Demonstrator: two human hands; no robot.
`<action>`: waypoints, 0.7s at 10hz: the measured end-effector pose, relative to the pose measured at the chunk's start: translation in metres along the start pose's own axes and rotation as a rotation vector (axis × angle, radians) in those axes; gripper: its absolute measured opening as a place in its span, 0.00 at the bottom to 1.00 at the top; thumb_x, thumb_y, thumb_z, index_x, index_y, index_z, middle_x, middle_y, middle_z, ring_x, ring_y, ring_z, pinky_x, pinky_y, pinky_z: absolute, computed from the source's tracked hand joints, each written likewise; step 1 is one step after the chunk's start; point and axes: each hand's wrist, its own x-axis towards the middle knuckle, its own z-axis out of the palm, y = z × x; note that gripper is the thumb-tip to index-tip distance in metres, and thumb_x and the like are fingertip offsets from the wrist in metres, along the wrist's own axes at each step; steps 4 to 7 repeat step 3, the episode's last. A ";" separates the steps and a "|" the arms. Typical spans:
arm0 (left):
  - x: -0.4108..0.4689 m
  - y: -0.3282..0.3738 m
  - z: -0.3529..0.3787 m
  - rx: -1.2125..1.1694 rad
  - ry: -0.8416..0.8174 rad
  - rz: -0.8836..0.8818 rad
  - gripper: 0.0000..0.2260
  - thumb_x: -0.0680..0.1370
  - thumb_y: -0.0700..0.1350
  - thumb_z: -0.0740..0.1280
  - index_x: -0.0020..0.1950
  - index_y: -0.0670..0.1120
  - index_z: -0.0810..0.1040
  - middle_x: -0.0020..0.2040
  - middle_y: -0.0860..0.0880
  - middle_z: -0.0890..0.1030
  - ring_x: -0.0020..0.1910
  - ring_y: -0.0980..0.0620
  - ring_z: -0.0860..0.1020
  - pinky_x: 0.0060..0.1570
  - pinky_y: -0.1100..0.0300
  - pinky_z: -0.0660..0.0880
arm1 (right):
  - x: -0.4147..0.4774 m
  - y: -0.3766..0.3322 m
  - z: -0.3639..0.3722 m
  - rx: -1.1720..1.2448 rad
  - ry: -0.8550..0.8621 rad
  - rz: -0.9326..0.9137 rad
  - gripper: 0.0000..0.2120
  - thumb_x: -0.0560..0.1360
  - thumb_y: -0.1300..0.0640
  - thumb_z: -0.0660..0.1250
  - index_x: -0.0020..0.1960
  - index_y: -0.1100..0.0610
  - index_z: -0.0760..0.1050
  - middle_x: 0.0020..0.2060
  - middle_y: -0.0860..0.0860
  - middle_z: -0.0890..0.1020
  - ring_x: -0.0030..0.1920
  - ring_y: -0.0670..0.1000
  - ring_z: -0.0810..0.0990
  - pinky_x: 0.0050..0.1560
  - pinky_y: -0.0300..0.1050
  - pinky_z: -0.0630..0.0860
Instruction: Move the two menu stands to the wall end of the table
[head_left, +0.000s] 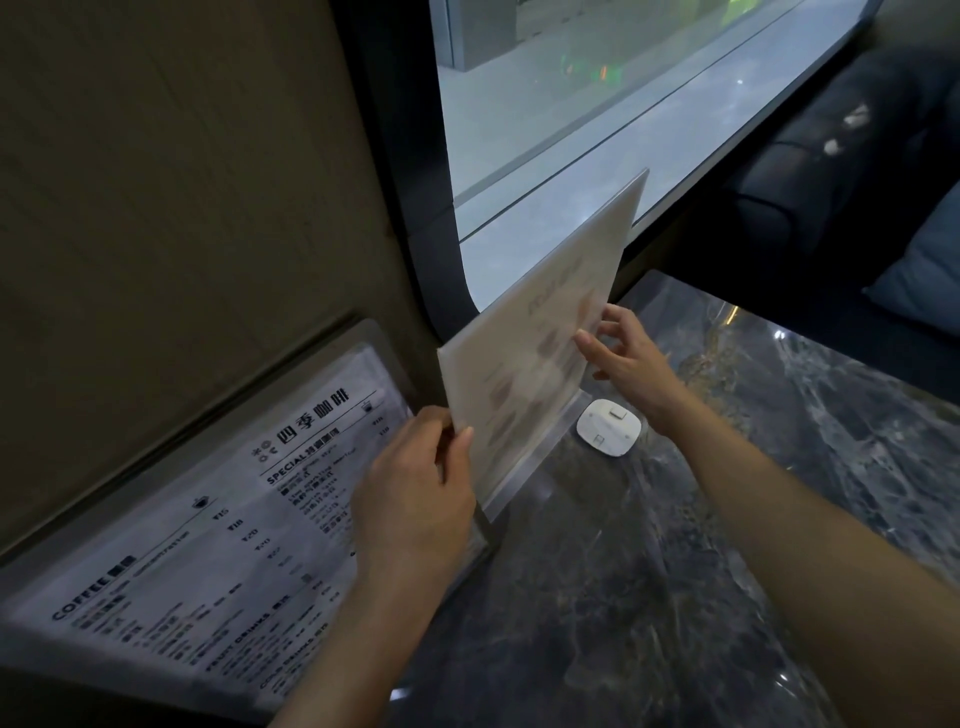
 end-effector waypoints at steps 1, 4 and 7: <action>0.000 0.002 -0.002 -0.014 0.008 -0.005 0.05 0.76 0.52 0.59 0.42 0.53 0.70 0.36 0.55 0.77 0.35 0.56 0.75 0.33 0.52 0.77 | -0.005 -0.006 -0.002 -0.062 0.002 0.006 0.24 0.72 0.47 0.65 0.65 0.52 0.63 0.49 0.44 0.73 0.39 0.34 0.79 0.30 0.26 0.73; 0.001 0.018 -0.015 -0.145 0.086 -0.035 0.05 0.72 0.60 0.60 0.46 0.65 0.65 0.41 0.62 0.76 0.42 0.62 0.76 0.40 0.50 0.80 | -0.012 -0.021 -0.017 -0.279 0.083 0.015 0.33 0.69 0.42 0.67 0.68 0.51 0.60 0.62 0.54 0.71 0.54 0.51 0.75 0.50 0.45 0.73; 0.001 0.018 -0.015 -0.145 0.086 -0.035 0.05 0.72 0.60 0.60 0.46 0.65 0.65 0.41 0.62 0.76 0.42 0.62 0.76 0.40 0.50 0.80 | -0.012 -0.021 -0.017 -0.279 0.083 0.015 0.33 0.69 0.42 0.67 0.68 0.51 0.60 0.62 0.54 0.71 0.54 0.51 0.75 0.50 0.45 0.73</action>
